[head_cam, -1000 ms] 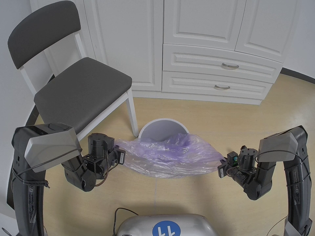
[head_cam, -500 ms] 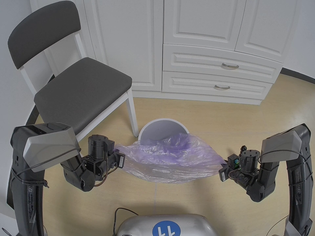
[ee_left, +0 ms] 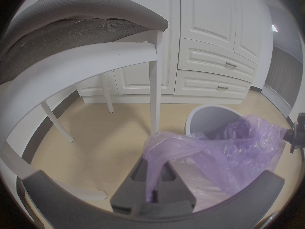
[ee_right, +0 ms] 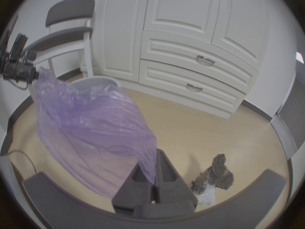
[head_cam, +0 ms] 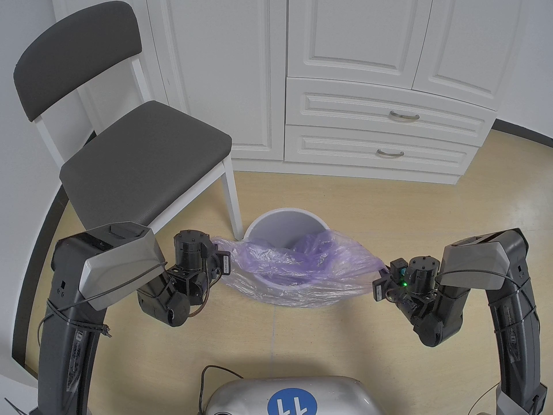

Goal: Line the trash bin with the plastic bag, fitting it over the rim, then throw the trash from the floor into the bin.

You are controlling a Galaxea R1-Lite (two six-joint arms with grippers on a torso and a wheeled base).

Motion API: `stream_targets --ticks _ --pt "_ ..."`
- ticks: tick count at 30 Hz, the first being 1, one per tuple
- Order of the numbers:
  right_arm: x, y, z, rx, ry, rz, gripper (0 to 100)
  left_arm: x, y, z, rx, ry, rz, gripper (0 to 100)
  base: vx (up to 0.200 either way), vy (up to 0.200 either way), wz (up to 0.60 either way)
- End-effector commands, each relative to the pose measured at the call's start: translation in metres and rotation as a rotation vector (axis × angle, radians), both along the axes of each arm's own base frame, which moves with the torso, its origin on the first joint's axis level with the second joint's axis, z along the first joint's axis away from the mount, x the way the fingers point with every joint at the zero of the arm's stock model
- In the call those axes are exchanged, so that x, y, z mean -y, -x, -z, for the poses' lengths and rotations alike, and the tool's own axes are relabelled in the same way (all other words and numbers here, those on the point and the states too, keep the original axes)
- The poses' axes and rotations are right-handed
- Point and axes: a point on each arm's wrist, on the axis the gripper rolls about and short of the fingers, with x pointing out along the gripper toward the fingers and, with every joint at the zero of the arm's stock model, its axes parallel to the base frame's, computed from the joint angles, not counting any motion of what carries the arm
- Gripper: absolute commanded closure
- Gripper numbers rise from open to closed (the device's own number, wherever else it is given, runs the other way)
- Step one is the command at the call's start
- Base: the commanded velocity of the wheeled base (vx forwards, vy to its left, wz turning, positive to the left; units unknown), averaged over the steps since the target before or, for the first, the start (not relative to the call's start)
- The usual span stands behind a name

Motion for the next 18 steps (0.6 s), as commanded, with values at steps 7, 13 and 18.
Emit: stream_targets --ticks 7,13,18 --pt "-0.020 -0.045 0.005 0.170 -0.153 0.097 100 0.008 -0.025 0.007 0.070 0.077 -0.070 100 0.000 0.000 0.00" --pt "-0.015 -0.046 0.011 0.158 -0.150 0.113 100 0.003 -0.028 0.015 0.051 0.075 -0.084 100 0.000 0.000 0.00" --pt "-0.013 -0.046 0.013 0.154 -0.148 0.117 100 -0.001 -0.029 0.021 0.034 0.065 -0.093 100 0.000 0.000 0.00"
